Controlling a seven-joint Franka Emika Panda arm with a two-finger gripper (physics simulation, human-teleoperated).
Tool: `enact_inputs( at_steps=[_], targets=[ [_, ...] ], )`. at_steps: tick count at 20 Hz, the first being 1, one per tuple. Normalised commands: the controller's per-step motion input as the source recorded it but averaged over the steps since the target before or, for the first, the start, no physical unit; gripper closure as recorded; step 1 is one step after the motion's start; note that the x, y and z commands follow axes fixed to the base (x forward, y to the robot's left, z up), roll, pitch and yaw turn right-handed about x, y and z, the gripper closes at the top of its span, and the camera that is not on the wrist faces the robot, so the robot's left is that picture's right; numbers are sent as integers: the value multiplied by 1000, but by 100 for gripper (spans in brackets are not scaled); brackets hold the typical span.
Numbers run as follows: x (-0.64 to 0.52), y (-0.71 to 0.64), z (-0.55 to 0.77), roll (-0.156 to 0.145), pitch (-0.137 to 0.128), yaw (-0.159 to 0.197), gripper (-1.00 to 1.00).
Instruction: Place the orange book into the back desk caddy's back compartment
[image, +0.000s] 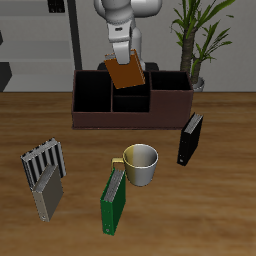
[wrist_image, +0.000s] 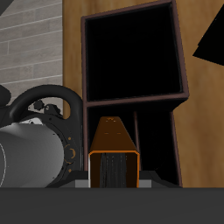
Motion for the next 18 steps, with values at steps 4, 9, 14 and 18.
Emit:
enact_inputs(
  at_steps=[4, 9, 14, 18],
  targets=[
    [74, -28, -154, -7, 24, -10, 100],
    [74, 47, -17, -3, 10, -9, 100],
    [51, 132, 53, 15, -1, -9, 100],
    [8, 176, -75, 25, 19, -5, 100]
  ],
)
